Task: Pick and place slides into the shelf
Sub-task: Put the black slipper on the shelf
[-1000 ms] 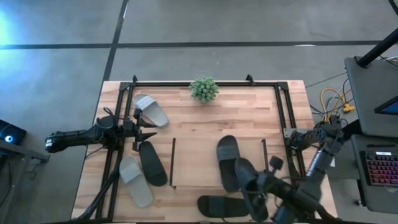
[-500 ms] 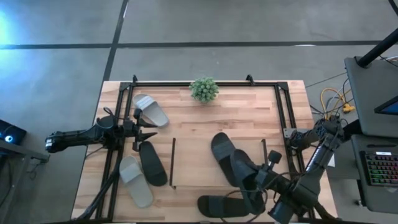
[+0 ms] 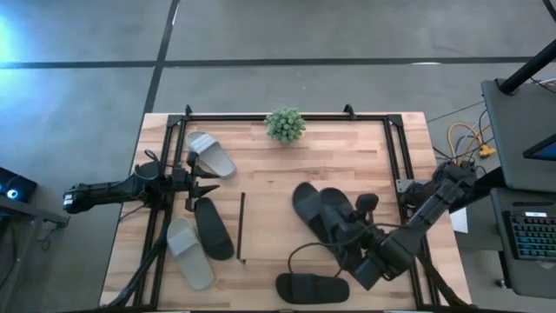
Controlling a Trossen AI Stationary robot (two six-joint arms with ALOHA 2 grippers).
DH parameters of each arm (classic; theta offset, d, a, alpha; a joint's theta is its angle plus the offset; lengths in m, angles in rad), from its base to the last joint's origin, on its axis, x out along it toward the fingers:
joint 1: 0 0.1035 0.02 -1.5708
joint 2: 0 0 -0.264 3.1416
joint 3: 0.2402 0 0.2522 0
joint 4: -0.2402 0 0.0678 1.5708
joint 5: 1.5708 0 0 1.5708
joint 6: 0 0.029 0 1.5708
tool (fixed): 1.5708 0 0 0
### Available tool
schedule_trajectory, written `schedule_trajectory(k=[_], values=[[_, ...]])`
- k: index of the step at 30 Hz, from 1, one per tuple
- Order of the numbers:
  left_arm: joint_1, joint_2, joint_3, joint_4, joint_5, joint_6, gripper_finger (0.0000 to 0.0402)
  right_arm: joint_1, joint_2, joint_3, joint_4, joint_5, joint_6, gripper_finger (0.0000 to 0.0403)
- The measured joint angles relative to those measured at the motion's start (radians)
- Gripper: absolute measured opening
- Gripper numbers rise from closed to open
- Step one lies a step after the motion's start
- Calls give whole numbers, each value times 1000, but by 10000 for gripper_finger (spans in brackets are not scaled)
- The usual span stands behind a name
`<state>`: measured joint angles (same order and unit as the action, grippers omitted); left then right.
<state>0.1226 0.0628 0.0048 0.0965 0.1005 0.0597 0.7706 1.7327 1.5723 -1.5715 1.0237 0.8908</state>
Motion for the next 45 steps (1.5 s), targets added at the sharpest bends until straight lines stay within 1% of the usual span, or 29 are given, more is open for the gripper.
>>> schedule_trajectory(k=[7,13,20,24,28,32,36,41,43,45], values=[[0,1,0,-1,0,0,123,1,-31,1,0,-13,44,13],[0,1,0,0,0,0,123,17,-87,1,1,-113,25,13],[0,2,0,-2,0,0,123,6,-185,-14,1,-111,25,13],[0,1,0,-1,0,0,123,-38,-235,-78,0,-126,33,13],[0,0,0,-1,0,0,123,-81,-267,-191,0,-236,61,13],[0,1,0,-1,0,0,123,-74,-273,-261,4,-260,111,13],[0,1,0,-1,0,0,123,-55,-269,-261,8,-273,126,13],[0,1,0,-1,0,0,123,-56,-242,-214,18,-284,46,13],[0,1,0,0,0,0,123,-58,-234,-206,64,-318,-14,13],[0,0,0,-1,0,0,123,-65,-230,-206,146,-373,-84,13]])
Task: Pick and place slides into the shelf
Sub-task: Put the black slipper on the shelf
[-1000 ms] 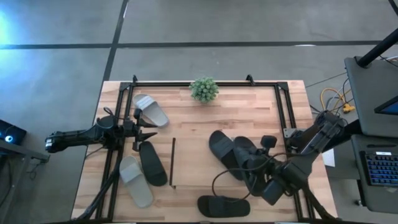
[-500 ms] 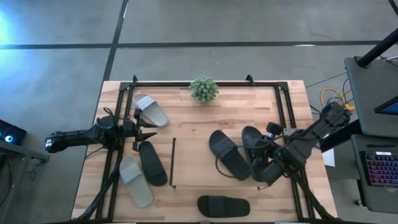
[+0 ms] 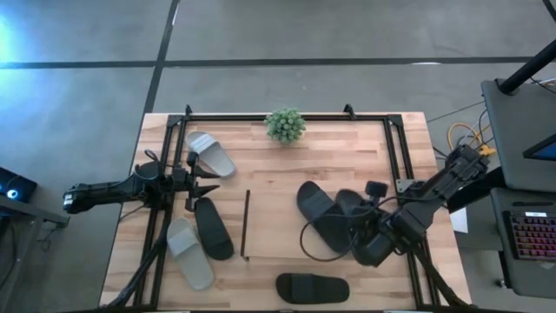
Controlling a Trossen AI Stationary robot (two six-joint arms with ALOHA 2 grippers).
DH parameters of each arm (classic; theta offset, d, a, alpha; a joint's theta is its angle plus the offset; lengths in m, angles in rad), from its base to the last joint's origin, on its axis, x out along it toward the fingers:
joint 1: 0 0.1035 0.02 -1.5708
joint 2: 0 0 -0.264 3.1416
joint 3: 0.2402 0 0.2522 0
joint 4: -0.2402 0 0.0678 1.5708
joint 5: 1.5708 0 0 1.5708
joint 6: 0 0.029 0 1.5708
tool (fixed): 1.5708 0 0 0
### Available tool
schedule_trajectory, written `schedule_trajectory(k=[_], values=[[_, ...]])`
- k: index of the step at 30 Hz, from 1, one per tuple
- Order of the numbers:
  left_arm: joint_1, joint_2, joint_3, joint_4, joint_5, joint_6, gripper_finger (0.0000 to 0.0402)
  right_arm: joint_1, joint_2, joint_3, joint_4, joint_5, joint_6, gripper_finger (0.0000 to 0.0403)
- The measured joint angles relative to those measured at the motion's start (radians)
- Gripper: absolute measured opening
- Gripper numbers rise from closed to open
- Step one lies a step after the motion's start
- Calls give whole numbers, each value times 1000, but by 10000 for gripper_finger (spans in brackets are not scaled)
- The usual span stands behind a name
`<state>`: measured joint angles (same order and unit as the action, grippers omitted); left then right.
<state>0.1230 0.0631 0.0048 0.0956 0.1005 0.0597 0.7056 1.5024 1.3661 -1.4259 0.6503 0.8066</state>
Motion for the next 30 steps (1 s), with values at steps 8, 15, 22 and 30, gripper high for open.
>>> schedule_trajectory(k=[8,15,22,30], values=[[0,0,0,0,0,0,123,-8,6,-2,255,-62,-88,13],[0,1,0,1,0,0,123,-8,5,15,220,23,-19,13],[0,0,0,0,0,0,123,-8,37,15,106,57,109,13],[0,1,0,1,0,0,123,-5,117,18,103,-17,138,13]])
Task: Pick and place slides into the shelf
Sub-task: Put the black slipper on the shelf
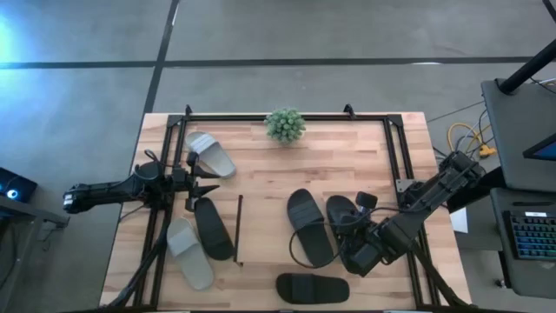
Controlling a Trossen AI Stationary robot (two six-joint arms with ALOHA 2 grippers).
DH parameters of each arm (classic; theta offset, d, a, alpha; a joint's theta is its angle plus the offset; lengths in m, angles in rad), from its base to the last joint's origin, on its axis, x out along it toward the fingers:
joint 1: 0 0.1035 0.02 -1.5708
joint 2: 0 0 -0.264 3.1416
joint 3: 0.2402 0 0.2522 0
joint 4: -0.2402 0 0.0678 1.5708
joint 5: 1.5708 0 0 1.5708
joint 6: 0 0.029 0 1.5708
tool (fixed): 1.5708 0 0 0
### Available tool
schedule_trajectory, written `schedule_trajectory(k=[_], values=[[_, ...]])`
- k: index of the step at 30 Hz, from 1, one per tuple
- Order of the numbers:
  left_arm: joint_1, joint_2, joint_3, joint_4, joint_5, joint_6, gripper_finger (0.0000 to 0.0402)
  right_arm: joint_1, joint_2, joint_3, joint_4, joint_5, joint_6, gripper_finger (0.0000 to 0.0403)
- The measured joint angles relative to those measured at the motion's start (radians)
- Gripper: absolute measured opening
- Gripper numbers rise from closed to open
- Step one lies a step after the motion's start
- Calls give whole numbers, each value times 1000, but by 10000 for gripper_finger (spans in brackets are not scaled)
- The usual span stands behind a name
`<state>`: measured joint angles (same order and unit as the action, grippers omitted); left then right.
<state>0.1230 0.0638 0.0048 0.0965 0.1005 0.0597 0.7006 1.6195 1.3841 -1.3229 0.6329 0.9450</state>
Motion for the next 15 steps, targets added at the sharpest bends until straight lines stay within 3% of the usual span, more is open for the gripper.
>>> schedule_trajectory(k=[7,15], values=[[0,0,0,-1,0,0,123,7,18,44,-10,-41,45,27],[0,0,0,-3,0,0,123,11,-17,84,-3,-123,45,124]])
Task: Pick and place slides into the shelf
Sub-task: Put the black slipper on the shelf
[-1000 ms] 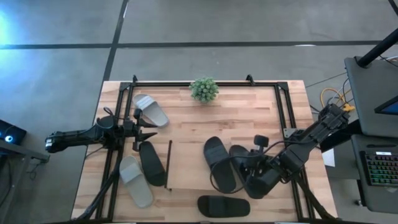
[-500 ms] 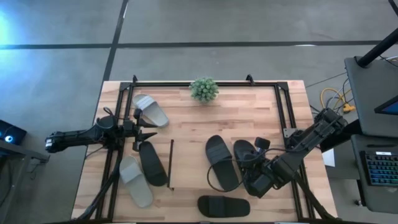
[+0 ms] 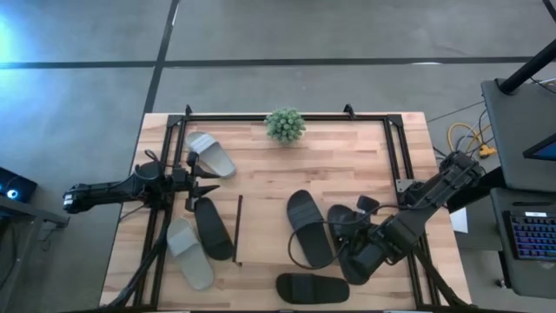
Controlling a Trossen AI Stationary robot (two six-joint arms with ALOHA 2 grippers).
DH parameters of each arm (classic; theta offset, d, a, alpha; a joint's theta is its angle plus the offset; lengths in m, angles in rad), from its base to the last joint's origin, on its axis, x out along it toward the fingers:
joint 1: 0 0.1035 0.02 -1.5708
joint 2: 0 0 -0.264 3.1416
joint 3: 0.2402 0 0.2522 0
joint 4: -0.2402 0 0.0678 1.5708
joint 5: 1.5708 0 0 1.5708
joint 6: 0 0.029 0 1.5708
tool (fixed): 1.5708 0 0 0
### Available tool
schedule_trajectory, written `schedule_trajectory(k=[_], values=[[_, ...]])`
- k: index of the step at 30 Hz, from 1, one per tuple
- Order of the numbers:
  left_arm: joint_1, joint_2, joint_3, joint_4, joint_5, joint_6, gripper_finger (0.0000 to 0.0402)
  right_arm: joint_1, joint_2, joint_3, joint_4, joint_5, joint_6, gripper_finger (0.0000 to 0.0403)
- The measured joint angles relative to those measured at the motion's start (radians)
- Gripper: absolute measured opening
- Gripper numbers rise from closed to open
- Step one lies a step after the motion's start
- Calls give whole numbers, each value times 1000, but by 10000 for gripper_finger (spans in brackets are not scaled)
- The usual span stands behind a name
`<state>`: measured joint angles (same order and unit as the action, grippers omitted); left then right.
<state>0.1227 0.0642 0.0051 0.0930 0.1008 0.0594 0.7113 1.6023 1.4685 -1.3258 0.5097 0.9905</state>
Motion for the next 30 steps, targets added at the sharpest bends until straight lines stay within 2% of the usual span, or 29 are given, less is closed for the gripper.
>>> schedule_trajectory(k=[5,10,15,19,22,30], values=[[0,-1,0,3,0,0,123,0,-6,0,-1,-20,1,177],[0,-1,0,3,0,0,123,0,-9,0,1,-77,-2,202],[0,-1,0,4,0,0,123,18,-27,0,-10,-100,-3,214],[0,-1,0,3,0,0,123,17,-29,0,-70,10,61,217],[0,-1,0,3,0,0,123,14,-29,0,-88,44,84,217],[0,0,0,2,0,0,123,17,-30,-1,-85,6,66,217]])
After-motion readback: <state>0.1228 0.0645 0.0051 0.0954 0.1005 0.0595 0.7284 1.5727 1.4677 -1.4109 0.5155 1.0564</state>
